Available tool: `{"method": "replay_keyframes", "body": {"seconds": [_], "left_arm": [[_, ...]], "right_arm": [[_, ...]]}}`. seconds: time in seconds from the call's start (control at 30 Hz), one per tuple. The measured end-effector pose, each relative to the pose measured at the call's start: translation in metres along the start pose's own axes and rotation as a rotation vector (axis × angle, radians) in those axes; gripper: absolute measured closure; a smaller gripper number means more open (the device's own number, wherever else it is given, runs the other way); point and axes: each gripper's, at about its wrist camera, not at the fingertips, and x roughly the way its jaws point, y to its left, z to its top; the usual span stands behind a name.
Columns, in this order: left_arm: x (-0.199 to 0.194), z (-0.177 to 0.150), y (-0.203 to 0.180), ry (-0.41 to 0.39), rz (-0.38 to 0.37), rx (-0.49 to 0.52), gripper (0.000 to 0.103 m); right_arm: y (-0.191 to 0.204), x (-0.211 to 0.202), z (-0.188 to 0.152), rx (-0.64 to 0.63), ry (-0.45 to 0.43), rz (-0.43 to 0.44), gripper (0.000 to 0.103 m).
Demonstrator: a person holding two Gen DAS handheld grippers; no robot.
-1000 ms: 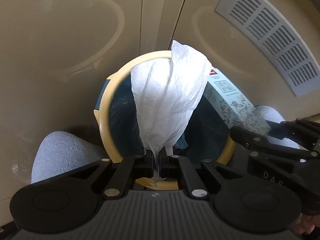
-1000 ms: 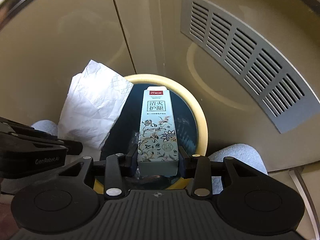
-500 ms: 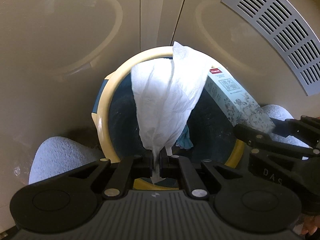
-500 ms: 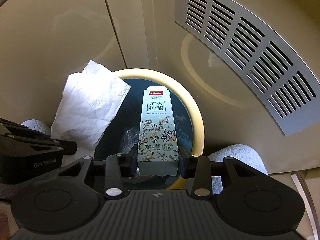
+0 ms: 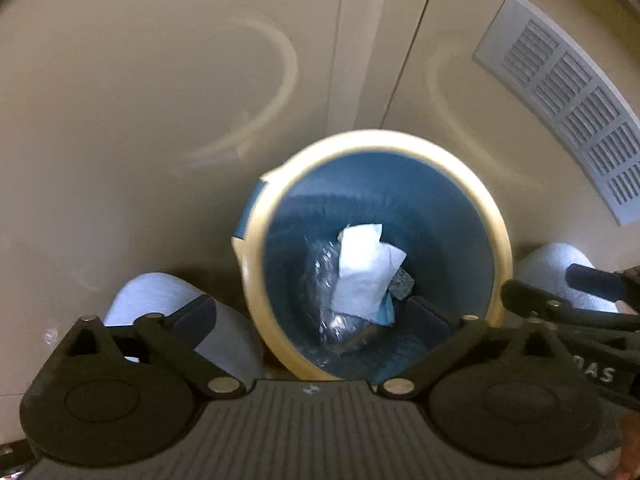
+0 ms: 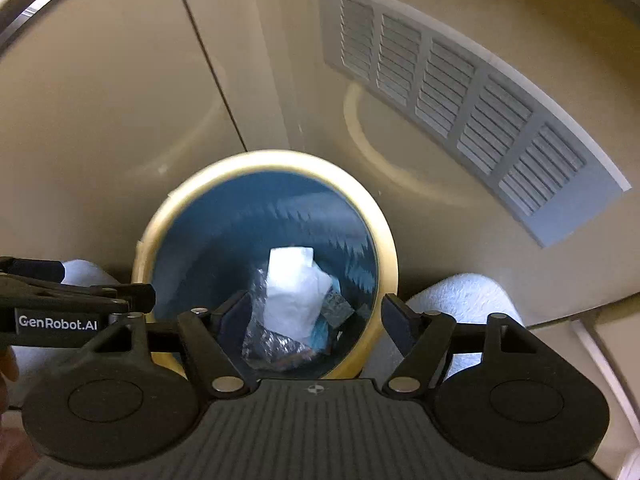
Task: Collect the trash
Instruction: 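Open both grippers to drop the tissue and box into the bin, then raise both tools away from the bin toward the counter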
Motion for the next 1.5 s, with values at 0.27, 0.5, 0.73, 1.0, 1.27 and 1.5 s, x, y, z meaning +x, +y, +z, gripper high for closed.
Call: {"method": "replay_keyframes", "body": {"seconds": [0.27, 0.5, 0.73, 1.0, 1.27, 1.5], "left_arm": [[-0.072, -0.03, -0.002, -0.179, 0.053, 0.019, 0.0], [-0.104, -0.047, -0.011, -0.271, 0.072, 0.07, 0.0], [-0.117, -0.057, -0.016, -0.289, 0.061, 0.094, 0.0], [-0.133, -0.066, -0.019, -0.339, 0.048, 0.105, 0.0], [-0.14, -0.07, -0.018, -0.35, 0.052, 0.102, 0.0], [-0.144, -0.069, -0.02, -0.363, 0.067, 0.104, 0.0]], "right_arm": [[0.014, -0.085, -0.016, -0.097, -0.244, 0.013, 0.015], [0.018, -0.134, -0.039, -0.164, -0.373, 0.059, 0.009], [0.017, -0.138, -0.045, -0.146, -0.368, 0.052, 0.009], [0.015, -0.157, -0.058, -0.159, -0.435, 0.04, 0.009], [0.016, -0.164, -0.064, -0.16, -0.452, 0.044, 0.009], [0.015, -0.164, -0.065, -0.164, -0.455, 0.04, 0.009]]}}
